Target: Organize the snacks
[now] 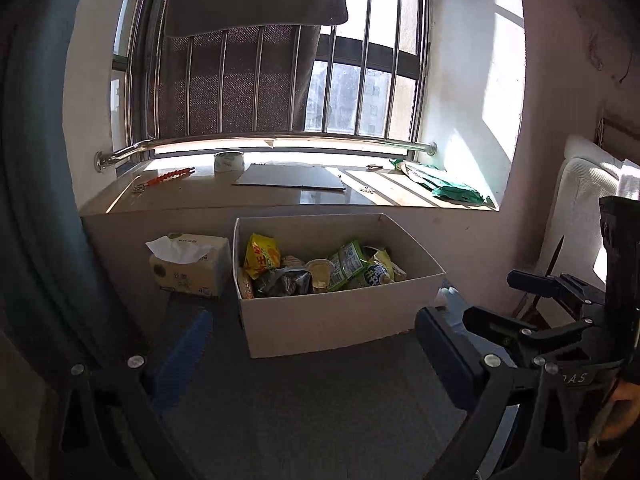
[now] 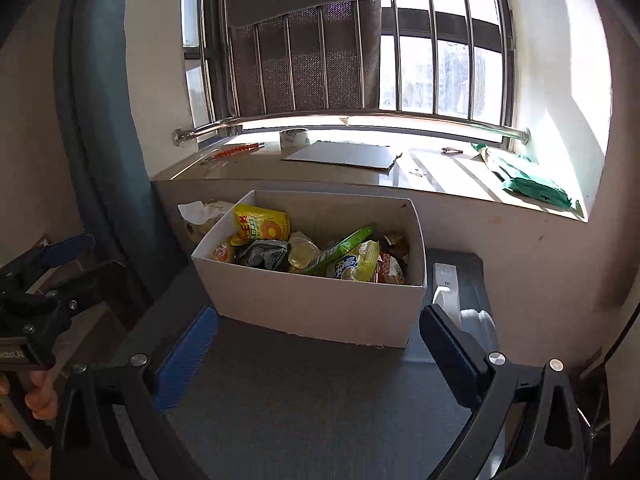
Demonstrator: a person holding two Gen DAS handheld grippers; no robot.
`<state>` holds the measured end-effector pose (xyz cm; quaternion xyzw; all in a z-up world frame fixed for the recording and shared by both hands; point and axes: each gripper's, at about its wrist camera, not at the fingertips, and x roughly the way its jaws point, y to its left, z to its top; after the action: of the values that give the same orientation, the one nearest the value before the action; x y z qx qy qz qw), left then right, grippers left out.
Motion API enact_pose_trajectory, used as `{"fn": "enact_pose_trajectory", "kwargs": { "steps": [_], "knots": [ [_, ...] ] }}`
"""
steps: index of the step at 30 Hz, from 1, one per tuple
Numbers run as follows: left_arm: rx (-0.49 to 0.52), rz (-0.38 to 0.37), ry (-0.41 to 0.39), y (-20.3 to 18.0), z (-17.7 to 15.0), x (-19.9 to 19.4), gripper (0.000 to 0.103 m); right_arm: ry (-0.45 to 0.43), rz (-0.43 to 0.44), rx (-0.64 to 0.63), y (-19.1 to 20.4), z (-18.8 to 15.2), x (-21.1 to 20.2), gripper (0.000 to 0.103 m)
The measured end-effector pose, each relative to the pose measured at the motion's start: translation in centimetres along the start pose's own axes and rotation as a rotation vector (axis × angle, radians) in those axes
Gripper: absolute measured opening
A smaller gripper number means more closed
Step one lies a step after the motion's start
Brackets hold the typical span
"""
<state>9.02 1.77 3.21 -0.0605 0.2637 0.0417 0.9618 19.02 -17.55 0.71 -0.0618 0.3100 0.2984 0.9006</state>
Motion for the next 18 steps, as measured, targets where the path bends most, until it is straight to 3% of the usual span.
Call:
{"fn": "enact_pose_trajectory", "kwargs": {
  "steps": [2,10,12,15,18],
  "knots": [
    [-0.003,0.021,0.002,-0.5,-1.8,-1.7,0.103,0.009,0.015,0.022,0.4,-1.5,-1.8,0.103],
    [-0.080,-0.051,0.058,-1.4,-6.5,-5.8,0.103,0.004,-0.004,0.084,1.7,-6.4,-6.4,0.103],
    [-0.077,-0.069,0.063,-1.5,-7.1,-6.2,0.103,0.021,-0.022,0.054,2.4,-7.4,-6.9,0.103],
    [-0.054,-0.013,0.073,-1.5,-7.4,-6.3,0.103,0.025,-0.032,0.012,3.4,-8.4,-7.4,0.103],
    [-0.069,-0.039,0.076,-1.2,-7.5,-6.5,0.103,0.026,-0.023,0.000,3.7,-8.7,-7.7,0.103]
  ]
}}
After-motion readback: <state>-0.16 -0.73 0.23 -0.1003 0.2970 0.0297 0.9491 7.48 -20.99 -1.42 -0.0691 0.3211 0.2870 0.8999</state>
